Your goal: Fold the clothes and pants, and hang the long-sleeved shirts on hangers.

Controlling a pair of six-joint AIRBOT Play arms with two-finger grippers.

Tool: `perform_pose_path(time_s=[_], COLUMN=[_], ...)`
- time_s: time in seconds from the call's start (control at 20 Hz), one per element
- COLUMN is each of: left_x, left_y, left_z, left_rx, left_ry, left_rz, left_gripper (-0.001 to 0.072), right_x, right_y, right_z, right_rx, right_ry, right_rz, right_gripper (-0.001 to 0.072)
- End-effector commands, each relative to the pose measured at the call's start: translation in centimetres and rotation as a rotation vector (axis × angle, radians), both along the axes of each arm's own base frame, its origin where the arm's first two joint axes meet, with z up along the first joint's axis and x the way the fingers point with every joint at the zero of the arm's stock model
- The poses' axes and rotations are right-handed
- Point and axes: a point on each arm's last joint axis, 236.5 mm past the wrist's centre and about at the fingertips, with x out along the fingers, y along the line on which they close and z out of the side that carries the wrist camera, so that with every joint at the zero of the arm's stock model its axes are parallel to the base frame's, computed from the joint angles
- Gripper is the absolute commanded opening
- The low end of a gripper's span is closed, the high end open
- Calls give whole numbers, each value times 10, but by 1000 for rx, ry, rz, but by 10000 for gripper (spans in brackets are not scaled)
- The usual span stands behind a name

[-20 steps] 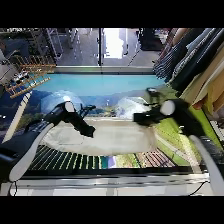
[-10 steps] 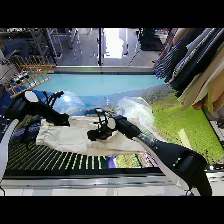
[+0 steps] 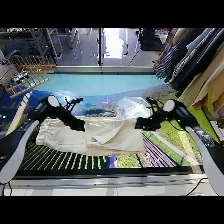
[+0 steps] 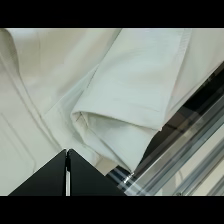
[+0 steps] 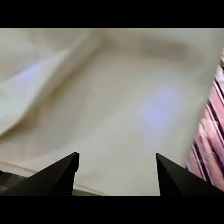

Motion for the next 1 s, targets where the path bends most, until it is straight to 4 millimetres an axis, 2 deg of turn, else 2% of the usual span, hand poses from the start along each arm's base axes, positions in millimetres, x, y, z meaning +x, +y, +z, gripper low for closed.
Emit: perform_pose_path(time_s=[0.0,0.15,0.35,0.5,0.6,0.65,0.7,0.75,0.8,0.85,0.9,0.95], left_x=[-11,-13,-11,-10,-8,-6,-2,1,1,-1,-1,0], left_y=[-30,-35,-35,-35,-35,-35,-36,-36,-33,-27,-20,-12], left_z=[-40,-59,-63,-63,-60,-54,-40,-22,2,23,44,59], left_rx=[17,32,33,33,32,29,19,7,-1,-4,-12,-18], left_ry=[46,89,87,84,80,74,52,26,-2,-27,-61,-90], left_rz=[-59,-36,-31,-28,-20,-12,-7,-11,-24,-34,-26,-19], left_gripper=[11,11,11,11,11,11,11,11,11,12,12,12], right_x=[-42,-38,-31,-11,-1,0,2,4,6,8,9,8], right_y=[-38,-41,-38,-16,8,21,33,35,30,11,-22,-69], right_z=[-31,-54,-76,-76,-73,-74,-75,-76,-73,-68,-63,-51], right_rx=[117,120,137,259,345,374,383,371,348,277,159,10], right_ry=[83,42,40,-10,-32,-35,-44,-56,-66,-76,-79,-85], right_rz=[-61,-45,-31,-65,-70,-60,-53,-52,-44,-41,-63,-108], right_gripper=[566,567,567,566,560,492,259,15,17,16,16,16])
